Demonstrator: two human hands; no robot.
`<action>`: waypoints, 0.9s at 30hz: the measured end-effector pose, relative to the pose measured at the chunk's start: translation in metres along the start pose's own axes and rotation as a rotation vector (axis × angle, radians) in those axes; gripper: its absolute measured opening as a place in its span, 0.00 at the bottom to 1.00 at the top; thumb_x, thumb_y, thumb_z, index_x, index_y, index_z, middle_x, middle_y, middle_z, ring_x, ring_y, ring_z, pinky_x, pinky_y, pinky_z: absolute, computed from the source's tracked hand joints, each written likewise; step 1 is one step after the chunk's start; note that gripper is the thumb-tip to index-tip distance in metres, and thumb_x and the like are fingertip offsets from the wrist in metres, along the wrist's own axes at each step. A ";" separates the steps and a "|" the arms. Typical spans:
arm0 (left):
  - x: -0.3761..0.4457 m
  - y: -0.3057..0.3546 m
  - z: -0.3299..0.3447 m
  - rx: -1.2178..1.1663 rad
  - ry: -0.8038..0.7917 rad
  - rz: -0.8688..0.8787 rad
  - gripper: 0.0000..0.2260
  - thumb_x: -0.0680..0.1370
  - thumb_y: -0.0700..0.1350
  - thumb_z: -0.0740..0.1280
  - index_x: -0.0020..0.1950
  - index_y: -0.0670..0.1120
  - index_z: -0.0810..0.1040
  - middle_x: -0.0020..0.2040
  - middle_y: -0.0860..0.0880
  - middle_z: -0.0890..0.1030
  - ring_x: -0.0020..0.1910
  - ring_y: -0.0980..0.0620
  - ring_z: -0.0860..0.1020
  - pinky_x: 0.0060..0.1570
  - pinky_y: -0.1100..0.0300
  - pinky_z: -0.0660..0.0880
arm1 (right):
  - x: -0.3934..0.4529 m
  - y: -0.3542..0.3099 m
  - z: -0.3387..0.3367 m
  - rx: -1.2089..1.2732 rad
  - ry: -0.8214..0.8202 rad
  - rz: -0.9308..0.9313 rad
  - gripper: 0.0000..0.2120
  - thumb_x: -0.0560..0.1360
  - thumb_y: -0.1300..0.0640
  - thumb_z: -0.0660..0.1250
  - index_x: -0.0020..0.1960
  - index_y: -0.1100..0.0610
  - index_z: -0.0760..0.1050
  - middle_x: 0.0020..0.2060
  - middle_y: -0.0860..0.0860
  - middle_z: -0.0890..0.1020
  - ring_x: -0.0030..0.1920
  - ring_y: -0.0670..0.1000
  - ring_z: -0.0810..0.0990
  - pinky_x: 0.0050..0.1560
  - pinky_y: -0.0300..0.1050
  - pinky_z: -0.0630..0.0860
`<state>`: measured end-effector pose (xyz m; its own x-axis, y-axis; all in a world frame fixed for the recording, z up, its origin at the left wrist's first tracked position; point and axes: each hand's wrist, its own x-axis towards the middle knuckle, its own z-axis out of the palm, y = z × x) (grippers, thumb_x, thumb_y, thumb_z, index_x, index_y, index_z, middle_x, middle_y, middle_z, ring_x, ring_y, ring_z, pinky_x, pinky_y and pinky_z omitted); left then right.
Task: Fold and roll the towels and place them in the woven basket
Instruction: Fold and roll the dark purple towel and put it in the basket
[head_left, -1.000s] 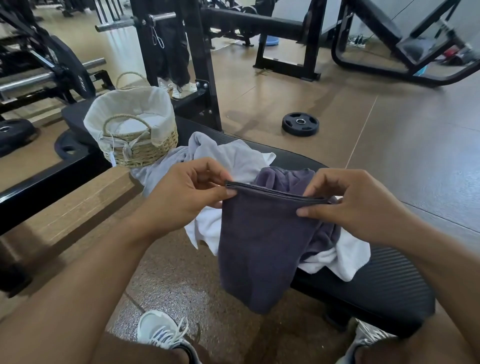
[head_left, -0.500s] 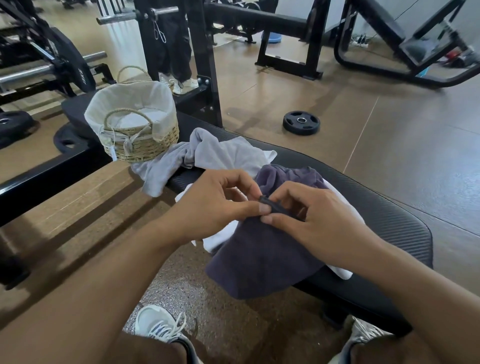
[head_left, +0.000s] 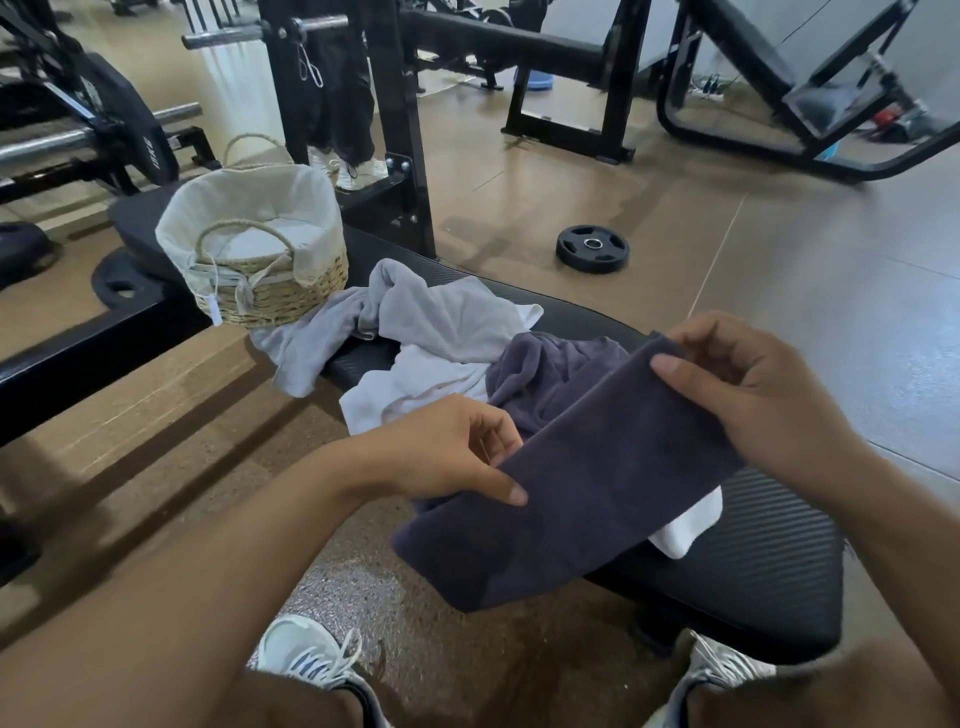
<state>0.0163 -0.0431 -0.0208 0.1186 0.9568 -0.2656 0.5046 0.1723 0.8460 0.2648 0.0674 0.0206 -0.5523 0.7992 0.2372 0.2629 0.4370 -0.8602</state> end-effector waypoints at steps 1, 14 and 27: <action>0.002 0.000 0.001 0.041 -0.011 -0.001 0.11 0.69 0.43 0.81 0.44 0.44 0.81 0.37 0.52 0.80 0.35 0.58 0.75 0.35 0.68 0.70 | -0.002 0.003 -0.004 0.004 0.023 0.013 0.05 0.77 0.59 0.70 0.45 0.51 0.79 0.39 0.58 0.82 0.38 0.47 0.79 0.42 0.36 0.75; 0.021 -0.012 0.011 0.275 -0.136 -0.062 0.04 0.72 0.44 0.75 0.42 0.48 0.81 0.35 0.56 0.79 0.33 0.59 0.74 0.41 0.56 0.73 | -0.013 0.051 -0.060 -0.078 0.305 0.427 0.09 0.70 0.43 0.72 0.44 0.47 0.81 0.42 0.54 0.86 0.47 0.61 0.84 0.56 0.62 0.79; 0.019 -0.004 -0.022 0.014 0.290 -0.065 0.12 0.80 0.49 0.68 0.47 0.40 0.82 0.39 0.40 0.82 0.35 0.55 0.76 0.40 0.59 0.75 | -0.019 0.068 -0.080 -0.096 0.143 0.682 0.07 0.82 0.57 0.66 0.52 0.59 0.80 0.44 0.57 0.83 0.43 0.55 0.79 0.44 0.53 0.77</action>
<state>-0.0021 -0.0205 -0.0191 -0.1623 0.9713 -0.1740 0.5148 0.2338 0.8248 0.3567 0.1146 -0.0066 -0.1318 0.9512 -0.2789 0.5859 -0.1522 -0.7960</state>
